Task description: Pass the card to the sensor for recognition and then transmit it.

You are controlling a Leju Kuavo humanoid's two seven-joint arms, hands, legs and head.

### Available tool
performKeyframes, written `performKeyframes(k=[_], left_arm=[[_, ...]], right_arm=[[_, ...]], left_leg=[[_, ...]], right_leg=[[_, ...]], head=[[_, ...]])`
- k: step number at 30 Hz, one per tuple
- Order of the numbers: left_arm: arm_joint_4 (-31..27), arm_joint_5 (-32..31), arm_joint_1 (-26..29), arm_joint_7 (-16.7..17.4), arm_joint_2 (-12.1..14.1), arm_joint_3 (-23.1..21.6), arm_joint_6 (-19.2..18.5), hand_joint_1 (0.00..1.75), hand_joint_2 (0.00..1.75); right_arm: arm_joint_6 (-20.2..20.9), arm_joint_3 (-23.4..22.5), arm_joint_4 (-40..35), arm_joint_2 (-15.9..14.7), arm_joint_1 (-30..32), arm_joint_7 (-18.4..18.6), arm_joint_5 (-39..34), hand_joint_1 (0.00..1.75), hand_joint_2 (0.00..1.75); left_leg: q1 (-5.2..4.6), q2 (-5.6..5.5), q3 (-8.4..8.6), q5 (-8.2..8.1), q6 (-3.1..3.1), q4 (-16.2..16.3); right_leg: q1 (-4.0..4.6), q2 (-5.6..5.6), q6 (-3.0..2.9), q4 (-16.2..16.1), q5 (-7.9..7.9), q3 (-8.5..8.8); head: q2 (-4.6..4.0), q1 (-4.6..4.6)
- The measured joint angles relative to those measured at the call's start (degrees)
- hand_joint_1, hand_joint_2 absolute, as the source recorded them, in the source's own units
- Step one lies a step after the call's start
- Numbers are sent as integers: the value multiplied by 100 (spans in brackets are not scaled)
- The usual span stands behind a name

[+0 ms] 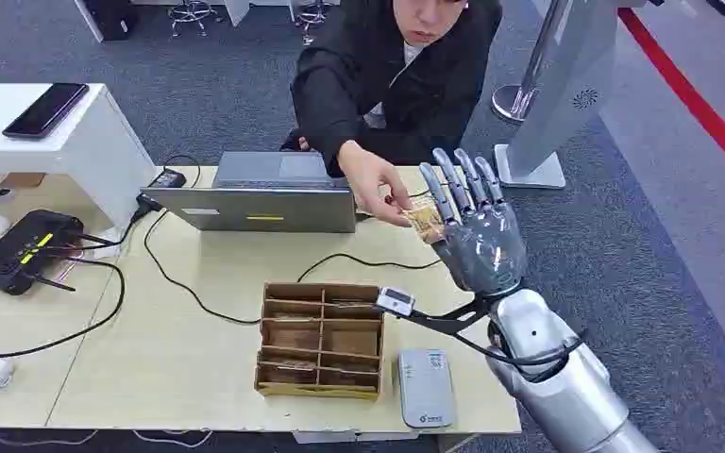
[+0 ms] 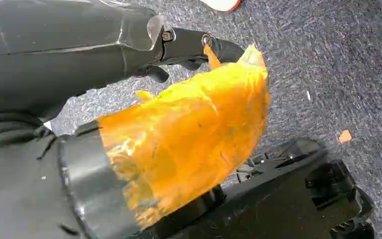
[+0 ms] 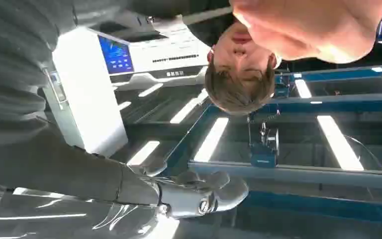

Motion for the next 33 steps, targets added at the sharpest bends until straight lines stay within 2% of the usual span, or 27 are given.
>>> performKeyframes(k=[22,27,33], left_arm=[[0,-22,1,-39,-72,-35,50,0,0],[0,31,3,-68,-90,-46,72,0,0],[0,149,24,-140,-101,-44,90,0,0]], right_arm=[[-15,-101,-203,-2,134,-31,-164,175,175],[2,-118,-411,11,269,-288,-823,175,175],[416,-122,-726,48,455,-654,-1843,175,175]], left_leg=[[0,0,0,0,0,0],[0,-1,-2,0,0,0],[1,-1,-2,0,0,0]], right_leg=[[0,0,0,0,0,0],[0,0,0,0,0,0],[0,-1,0,0,-1,0]], head=[[0,0],[0,0],[0,0]])
